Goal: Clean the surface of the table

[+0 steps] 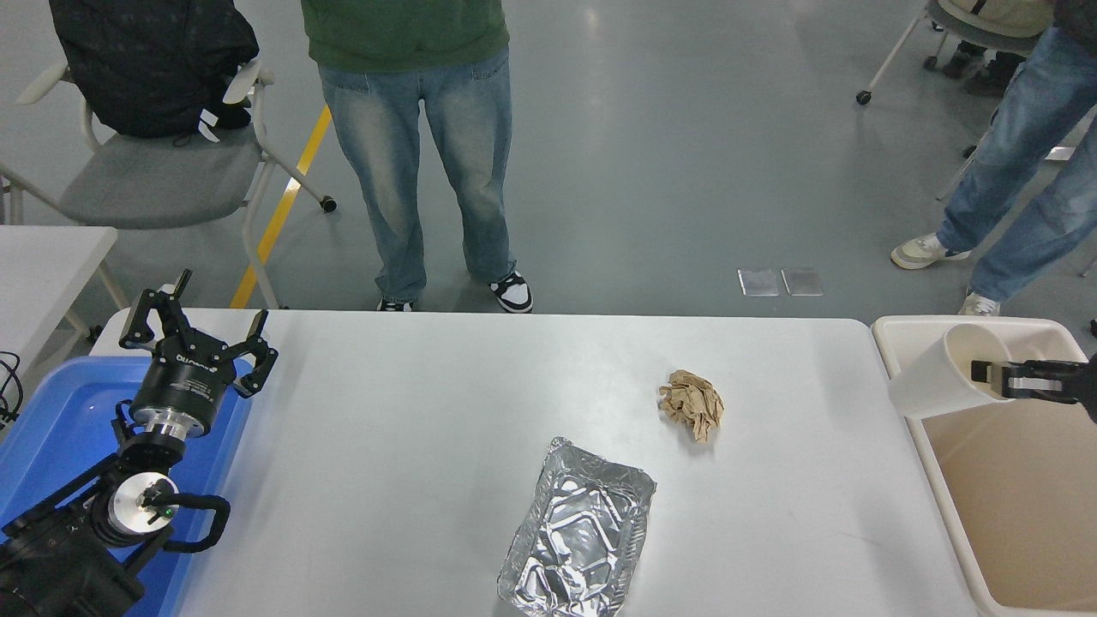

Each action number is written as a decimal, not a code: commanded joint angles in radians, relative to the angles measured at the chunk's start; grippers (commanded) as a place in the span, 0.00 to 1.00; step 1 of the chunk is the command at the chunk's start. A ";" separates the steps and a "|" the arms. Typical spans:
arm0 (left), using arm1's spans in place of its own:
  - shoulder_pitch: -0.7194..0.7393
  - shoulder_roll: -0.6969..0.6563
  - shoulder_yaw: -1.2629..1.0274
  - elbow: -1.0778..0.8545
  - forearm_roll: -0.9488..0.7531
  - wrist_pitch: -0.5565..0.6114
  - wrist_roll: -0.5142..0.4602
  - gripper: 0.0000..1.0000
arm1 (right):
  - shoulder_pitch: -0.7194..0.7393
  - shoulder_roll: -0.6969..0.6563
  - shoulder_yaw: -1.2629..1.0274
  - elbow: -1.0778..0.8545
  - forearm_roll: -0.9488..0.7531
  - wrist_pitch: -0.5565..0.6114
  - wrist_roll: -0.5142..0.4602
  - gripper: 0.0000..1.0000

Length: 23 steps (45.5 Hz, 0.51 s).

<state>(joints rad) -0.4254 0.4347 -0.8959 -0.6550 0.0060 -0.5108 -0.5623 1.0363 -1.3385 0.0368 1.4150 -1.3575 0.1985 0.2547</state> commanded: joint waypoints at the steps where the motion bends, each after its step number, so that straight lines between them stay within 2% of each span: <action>1: 0.001 0.001 0.000 0.000 0.000 0.000 -0.001 0.99 | 0.024 -0.076 0.000 -0.004 -0.005 0.001 0.035 0.00; 8: 0.001 -0.001 0.000 0.000 0.000 0.000 -0.001 0.99 | 0.025 -0.093 0.000 -0.028 -0.006 0.001 0.037 0.00; 23: -0.001 -0.001 0.000 0.000 0.000 0.000 -0.001 0.99 | 0.011 -0.076 -0.009 -0.208 -0.005 -0.008 0.040 0.00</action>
<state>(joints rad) -0.4256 0.4346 -0.8958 -0.6550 0.0061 -0.5108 -0.5630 1.0549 -1.4186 0.0369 1.3156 -1.3621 0.1976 0.2888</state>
